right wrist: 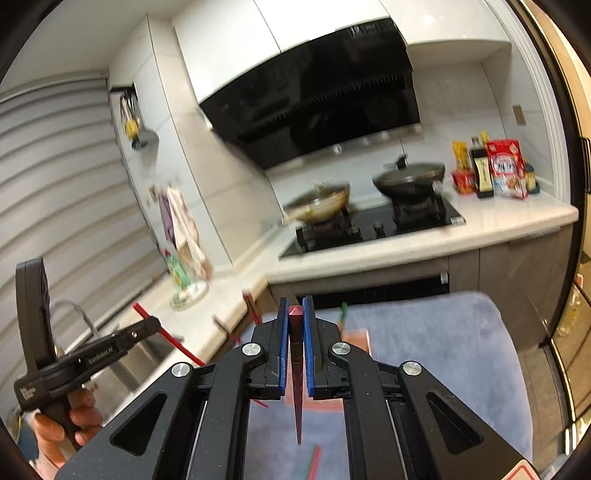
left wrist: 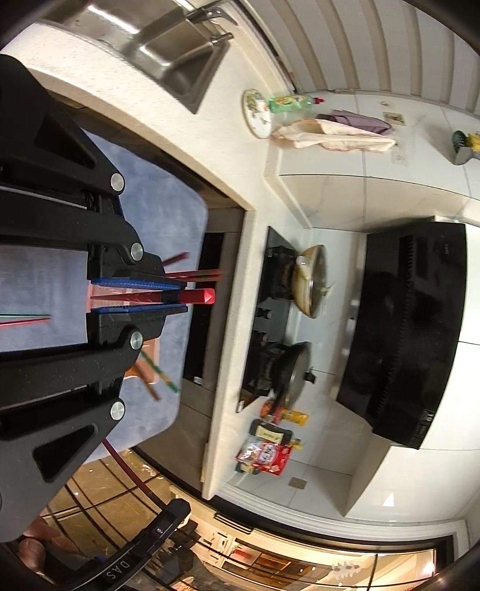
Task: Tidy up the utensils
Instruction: 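Lift both chopsticks into the pink holder while both tools open to release them, then withdraw both open tools from the holder back toward the last two chopsticks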
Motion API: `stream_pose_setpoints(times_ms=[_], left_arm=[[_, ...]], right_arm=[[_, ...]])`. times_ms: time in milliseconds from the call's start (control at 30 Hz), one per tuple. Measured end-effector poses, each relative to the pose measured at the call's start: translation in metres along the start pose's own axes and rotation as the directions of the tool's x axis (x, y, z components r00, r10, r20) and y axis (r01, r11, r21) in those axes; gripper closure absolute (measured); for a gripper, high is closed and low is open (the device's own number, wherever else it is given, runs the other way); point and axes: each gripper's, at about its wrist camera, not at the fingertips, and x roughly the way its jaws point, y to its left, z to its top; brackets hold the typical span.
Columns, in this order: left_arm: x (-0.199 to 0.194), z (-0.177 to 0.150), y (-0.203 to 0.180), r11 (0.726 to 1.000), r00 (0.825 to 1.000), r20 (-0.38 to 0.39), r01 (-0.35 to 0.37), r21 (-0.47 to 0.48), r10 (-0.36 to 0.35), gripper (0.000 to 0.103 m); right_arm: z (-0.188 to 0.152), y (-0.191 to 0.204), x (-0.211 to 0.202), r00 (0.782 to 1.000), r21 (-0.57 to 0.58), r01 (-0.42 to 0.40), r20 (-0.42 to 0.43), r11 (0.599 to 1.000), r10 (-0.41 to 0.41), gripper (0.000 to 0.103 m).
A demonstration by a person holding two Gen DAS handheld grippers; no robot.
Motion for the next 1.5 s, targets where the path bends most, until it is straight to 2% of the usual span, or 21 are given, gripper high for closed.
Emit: stream_pose_setpoints(times_ms=[200,367,667,900,1033,1100,1167,1267,1400,1500], left_arm=[[0.019,0.034,0.0,1.0,0.998,0.061,-0.003,-0.011,0.003,0.096],[0.044,0.038,0.005,1.0,0.998,0.055,-0.009,-0.02,0.011,0.096],[0.088,0.011,0.012,1.0,1.0,-0.019,-0.017,-0.019,0.017,0.096],[0.11,-0.012,0.018,0.999,0.996,-0.08,-0.028,-0.017,0.027,0.096],[0.113,-0.02,0.018,0.999,0.995,-0.098,-0.037,-0.019,0.035,0.096],[0.113,-0.021,0.018,0.999,0.994,-0.095,-0.047,-0.022,0.045,0.095],[0.11,-0.021,0.017,0.998,0.994,-0.092,-0.052,-0.021,0.05,0.093],[0.106,-0.021,0.016,0.998,0.995,-0.087,-0.057,-0.019,0.056,0.082],[0.092,-0.022,0.014,0.998,0.996,-0.062,-0.07,-0.008,0.07,0.068],[0.08,-0.023,0.013,0.997,0.996,-0.052,-0.074,-0.007,0.073,0.068]], right_arm=[[0.042,0.005,0.031,0.997,0.005,0.001,0.075,1.0,-0.001,0.096],[0.05,0.001,0.058,0.995,0.002,0.031,0.094,1.0,-0.031,0.096],[0.008,-0.021,0.115,0.997,0.018,0.073,-0.025,0.997,-0.073,0.096],[-0.022,-0.028,0.139,0.99,0.008,0.098,-0.1,0.995,-0.097,0.096],[-0.03,-0.029,0.143,0.986,-0.009,0.113,-0.119,0.994,-0.113,0.096],[-0.03,-0.028,0.141,0.985,-0.018,0.122,-0.119,0.992,-0.123,0.088],[-0.028,-0.028,0.138,0.985,-0.019,0.124,-0.116,0.992,-0.125,0.088],[-0.023,-0.025,0.127,0.987,-0.024,0.124,-0.099,0.992,-0.126,0.08],[-0.021,-0.019,0.113,0.989,-0.04,0.118,-0.085,0.992,-0.121,0.079],[-0.023,-0.015,0.098,0.991,-0.045,0.107,-0.082,0.993,-0.11,0.078]])
